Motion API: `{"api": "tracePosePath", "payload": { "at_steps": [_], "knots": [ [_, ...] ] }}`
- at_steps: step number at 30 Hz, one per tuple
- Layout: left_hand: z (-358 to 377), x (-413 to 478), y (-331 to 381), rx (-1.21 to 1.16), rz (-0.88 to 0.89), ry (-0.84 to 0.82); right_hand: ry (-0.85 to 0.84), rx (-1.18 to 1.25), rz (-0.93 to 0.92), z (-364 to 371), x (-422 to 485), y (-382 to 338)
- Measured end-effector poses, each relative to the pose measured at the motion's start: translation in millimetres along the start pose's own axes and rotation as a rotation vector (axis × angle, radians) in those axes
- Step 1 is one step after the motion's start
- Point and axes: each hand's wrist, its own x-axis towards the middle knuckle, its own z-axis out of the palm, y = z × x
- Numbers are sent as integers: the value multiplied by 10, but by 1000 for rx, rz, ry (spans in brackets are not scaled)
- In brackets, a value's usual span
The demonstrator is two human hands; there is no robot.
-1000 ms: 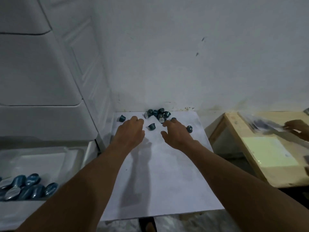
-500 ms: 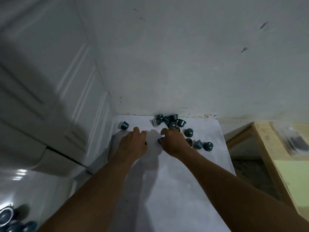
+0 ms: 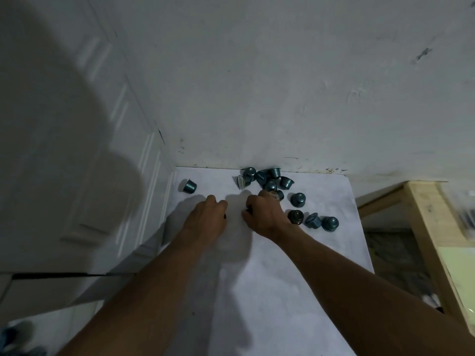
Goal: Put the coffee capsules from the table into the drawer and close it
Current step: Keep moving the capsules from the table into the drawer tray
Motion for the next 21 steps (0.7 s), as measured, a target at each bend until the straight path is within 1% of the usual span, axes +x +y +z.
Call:
{"api": "tracePosePath", "payload": {
  "at_steps": [4, 7, 12, 18, 21],
  "knots": [
    [-104, -59, 43, -45, 8, 8, 43, 13, -24, -75, -65, -14],
    [-267, -171, 136, -77, 17, 49, 88, -3, -43, -188, -196, -49],
    [-517, -531, 354, -185, 22, 172, 151, -7, -82, -390, -572, -103],
    [-699, -1111, 585, -220, 38, 358, 237, -1, -139, -574, -1169, -174],
    [-758, -1430, 664, -225, 32, 441, 300, -14, -203, -584, -1497, -217]
  ]
}}
